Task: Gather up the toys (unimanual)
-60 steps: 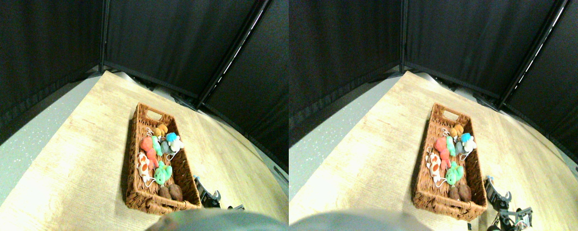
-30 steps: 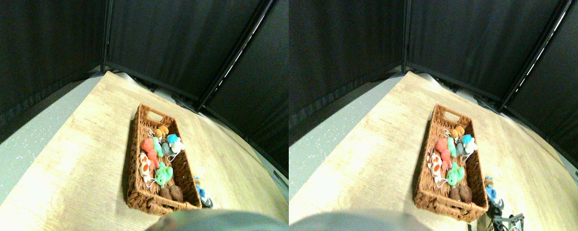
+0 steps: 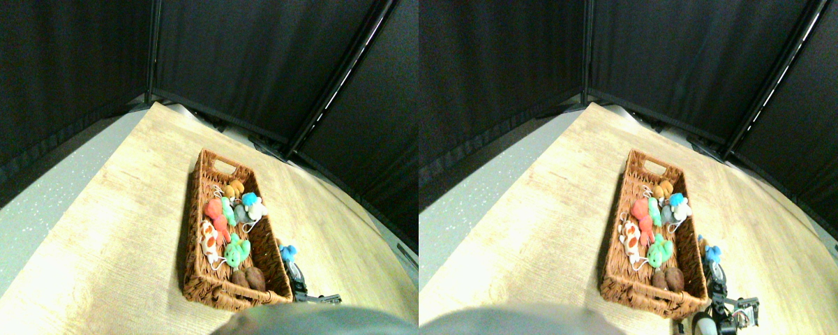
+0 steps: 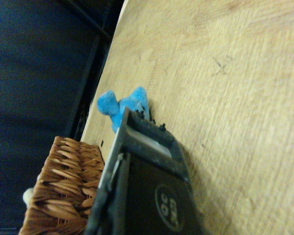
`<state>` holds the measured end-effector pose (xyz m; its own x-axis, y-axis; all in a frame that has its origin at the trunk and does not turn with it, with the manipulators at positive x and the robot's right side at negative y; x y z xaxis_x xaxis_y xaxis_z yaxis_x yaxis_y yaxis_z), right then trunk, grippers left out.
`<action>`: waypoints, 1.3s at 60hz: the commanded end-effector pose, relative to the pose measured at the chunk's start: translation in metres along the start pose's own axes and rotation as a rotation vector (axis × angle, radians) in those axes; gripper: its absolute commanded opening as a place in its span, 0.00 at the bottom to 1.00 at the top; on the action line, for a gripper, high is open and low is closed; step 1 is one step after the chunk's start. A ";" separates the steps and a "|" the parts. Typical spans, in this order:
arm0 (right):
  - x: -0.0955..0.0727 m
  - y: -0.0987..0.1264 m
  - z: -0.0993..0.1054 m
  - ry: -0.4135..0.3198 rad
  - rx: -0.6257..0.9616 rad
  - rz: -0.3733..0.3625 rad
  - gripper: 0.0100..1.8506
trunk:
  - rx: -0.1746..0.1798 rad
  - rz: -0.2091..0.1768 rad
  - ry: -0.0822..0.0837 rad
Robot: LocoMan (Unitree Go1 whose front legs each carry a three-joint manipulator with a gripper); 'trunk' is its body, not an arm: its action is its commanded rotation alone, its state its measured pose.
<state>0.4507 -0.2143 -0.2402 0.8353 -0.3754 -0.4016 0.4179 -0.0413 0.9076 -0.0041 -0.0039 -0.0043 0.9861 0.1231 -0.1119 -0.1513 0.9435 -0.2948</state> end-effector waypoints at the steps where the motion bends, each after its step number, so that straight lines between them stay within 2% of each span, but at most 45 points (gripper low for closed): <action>1: 0.001 0.010 0.003 -0.026 0.002 0.046 0.03 | -0.012 0.008 0.012; 9: 0.003 0.011 0.006 -0.045 0.001 0.041 0.03 | -0.010 0.007 0.013; 13: 0.002 0.011 0.007 -0.032 -0.094 0.062 0.04 | -0.010 0.007 0.013; 16: 0.004 0.011 0.008 0.009 -0.134 0.067 0.23 | -0.010 0.007 0.013; 17: 0.004 0.011 0.008 0.009 -0.134 0.067 0.23 | -0.013 0.007 0.011; 21: 0.006 0.011 0.010 0.048 -0.148 0.073 0.38 | -0.013 0.007 0.011; 23: 0.006 0.011 0.011 0.045 -0.141 0.065 0.38 | -0.017 0.007 0.010; 27: 0.007 0.011 0.012 0.043 -0.152 0.058 0.46 | -0.019 0.007 0.010; 28: 0.008 0.012 0.013 0.062 -0.153 0.054 0.48 | -0.021 0.007 0.010; 31: 0.007 0.015 0.013 0.069 -0.156 0.045 0.48 | -0.021 0.007 0.011; 37: 0.007 0.020 0.014 0.087 -0.162 0.022 0.55 | -0.021 0.007 0.010; 41: 0.010 0.022 0.016 0.113 -0.147 0.031 0.55 | -0.024 0.004 0.007; 51: 0.019 0.030 0.016 0.187 -0.187 0.030 0.44 | -0.024 0.008 0.008; 59: 0.031 0.035 0.015 0.247 -0.168 0.018 0.44 | -0.033 0.016 0.008; 67: 0.036 0.037 0.013 0.248 -0.172 -0.005 0.43 | -0.041 0.021 0.005; 78: 0.043 0.035 0.009 0.297 -0.166 -0.029 0.43 | -0.051 0.028 0.007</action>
<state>0.4924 -0.2406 -0.2288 0.8639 -0.1070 -0.4921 0.5025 0.1193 0.8563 -0.0032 -0.0037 -0.0036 0.9846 0.1378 -0.1074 -0.1653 0.9337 -0.3177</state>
